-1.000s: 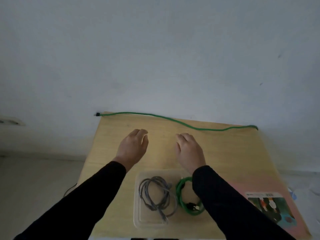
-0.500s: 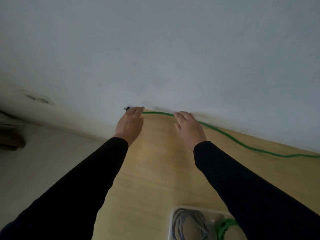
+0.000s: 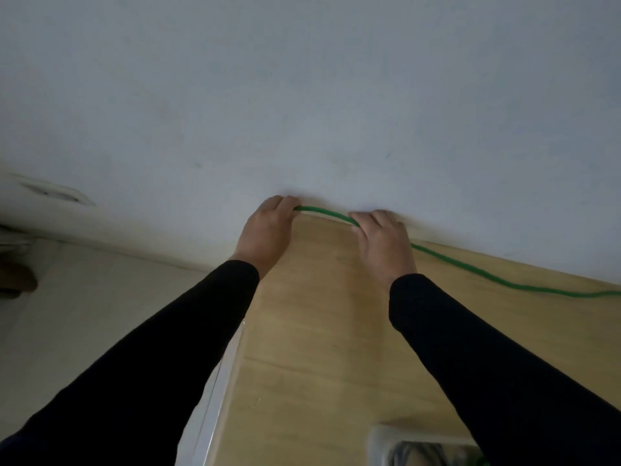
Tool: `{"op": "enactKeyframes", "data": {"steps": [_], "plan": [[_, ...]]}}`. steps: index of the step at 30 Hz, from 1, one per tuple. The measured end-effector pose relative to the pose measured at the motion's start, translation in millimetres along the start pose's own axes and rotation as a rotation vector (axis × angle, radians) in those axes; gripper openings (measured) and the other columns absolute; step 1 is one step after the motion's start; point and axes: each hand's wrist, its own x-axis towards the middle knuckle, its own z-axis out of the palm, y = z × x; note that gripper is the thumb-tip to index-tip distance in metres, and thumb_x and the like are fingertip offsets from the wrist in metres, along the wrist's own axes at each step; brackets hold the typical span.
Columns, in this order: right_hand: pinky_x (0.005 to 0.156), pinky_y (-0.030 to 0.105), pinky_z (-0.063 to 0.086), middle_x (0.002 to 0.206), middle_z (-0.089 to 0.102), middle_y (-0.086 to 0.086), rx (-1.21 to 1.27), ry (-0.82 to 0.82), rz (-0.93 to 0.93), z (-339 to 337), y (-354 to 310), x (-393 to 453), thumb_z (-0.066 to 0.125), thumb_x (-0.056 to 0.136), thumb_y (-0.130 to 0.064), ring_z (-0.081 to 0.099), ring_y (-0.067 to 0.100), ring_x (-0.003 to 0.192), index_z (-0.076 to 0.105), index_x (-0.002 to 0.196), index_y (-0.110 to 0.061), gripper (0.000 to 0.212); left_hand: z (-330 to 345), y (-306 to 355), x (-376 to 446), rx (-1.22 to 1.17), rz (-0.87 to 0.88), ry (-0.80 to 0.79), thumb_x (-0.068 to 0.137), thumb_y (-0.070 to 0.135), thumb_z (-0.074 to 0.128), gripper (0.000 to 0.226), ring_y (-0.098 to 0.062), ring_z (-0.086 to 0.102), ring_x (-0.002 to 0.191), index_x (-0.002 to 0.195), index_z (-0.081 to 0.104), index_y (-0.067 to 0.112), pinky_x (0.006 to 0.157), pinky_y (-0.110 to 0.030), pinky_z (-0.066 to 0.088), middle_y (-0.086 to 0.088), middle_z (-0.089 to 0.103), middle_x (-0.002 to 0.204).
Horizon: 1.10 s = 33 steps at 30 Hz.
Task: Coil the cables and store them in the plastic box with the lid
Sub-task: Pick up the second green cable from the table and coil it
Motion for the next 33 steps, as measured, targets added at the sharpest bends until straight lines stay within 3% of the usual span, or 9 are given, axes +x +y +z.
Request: {"op": "enactKeyframes", "data": {"steps": [4,6,8,11,13,18,24,28,33], "plan": [[0.08,0.037,0.047,0.105,0.061,0.011,0.166,0.077,0.042,-38,1,-1,0.046,0.095,-0.014,0.057,0.027,0.093,0.058,0.119,-0.009,0.027,-25,20,17,-0.165,-0.03,0.076,0.093,0.005,0.044,0.019,-0.018,0.051,0.08,0.106,0.059,0.003,0.073,-0.01,0.034,-0.01,0.06,0.096],[0.081,0.024,0.042,0.108,0.06,0.008,0.215,0.13,0.041,-60,3,-3,0.044,0.096,-0.016,0.056,0.019,0.095,0.057,0.121,-0.012,0.028,-38,35,23,-0.235,-0.029,0.097,0.093,0.005,0.042,0.017,-0.013,0.047,0.077,0.102,0.058,0.005,0.069,-0.004,0.032,-0.004,0.057,0.092],[0.079,0.014,0.037,0.106,0.06,0.007,0.252,0.205,0.033,-84,7,-7,0.044,0.096,-0.015,0.054,0.013,0.092,0.056,0.123,-0.014,0.029,-48,56,25,-0.288,-0.005,0.102,0.094,0.006,0.039,0.016,-0.015,0.048,0.073,0.099,0.055,0.007,0.066,-0.01,0.035,0.0,0.054,0.085],[0.071,0.016,0.041,0.092,0.059,0.01,0.284,0.313,0.015,-120,14,-15,0.046,0.095,-0.01,0.055,0.017,0.078,0.058,0.122,-0.012,0.03,-60,98,24,-0.508,-0.032,0.031,0.096,0.009,0.034,0.018,-0.017,0.055,0.07,0.096,0.051,0.014,0.059,-0.021,0.05,0.003,0.053,0.077],[0.067,0.017,0.042,0.086,0.058,0.011,0.274,0.391,-0.002,-146,20,-20,0.047,0.094,-0.009,0.053,0.017,0.072,0.059,0.122,-0.011,0.03,-64,129,23,-0.637,-0.043,-0.047,0.098,0.01,0.032,0.021,-0.013,0.057,0.073,0.1,0.051,0.018,0.067,-0.017,0.051,0.004,0.056,0.078],[0.063,0.002,0.034,0.076,0.048,0.003,0.246,0.495,-0.064,-203,41,-37,0.051,0.092,-0.003,0.04,0.005,0.064,0.061,0.121,-0.011,0.031,-69,203,8,-1.048,-0.07,-0.207,0.101,0.024,0.031,0.027,-0.013,0.056,0.077,0.109,0.056,0.016,0.087,-0.031,0.052,-0.001,0.053,0.079],[0.066,0.002,0.034,0.076,0.049,0.002,0.283,0.529,-0.182,-262,74,-76,0.051,0.092,-0.007,0.042,0.005,0.067,0.06,0.122,-0.014,0.032,-68,299,-16,-1.267,-0.111,-0.227,0.102,0.032,0.027,0.034,-0.009,0.027,0.049,0.08,0.049,0.016,0.053,-0.02,0.032,0.01,0.026,0.055],[0.073,0.007,0.039,0.083,0.057,0.004,0.424,0.507,-0.095,-292,111,-113,0.043,0.096,-0.013,0.053,0.015,0.076,0.051,0.131,-0.019,0.036,-78,357,-19,-1.653,-0.176,-0.187,0.101,0.033,0.029,0.036,-0.008,0.023,0.045,0.075,0.047,0.017,0.047,-0.018,0.025,0.009,0.023,0.052],[0.067,0.0,0.037,0.074,0.049,-0.014,0.507,0.336,0.01,-304,138,-151,0.038,0.098,-0.014,0.05,0.0,0.068,0.047,0.133,-0.029,0.039,-88,418,-24,-2.046,-0.164,-0.123,0.101,0.033,0.029,0.039,-0.008,0.025,0.042,0.073,0.047,0.015,0.044,-0.017,0.028,0.008,0.025,0.047]]}}
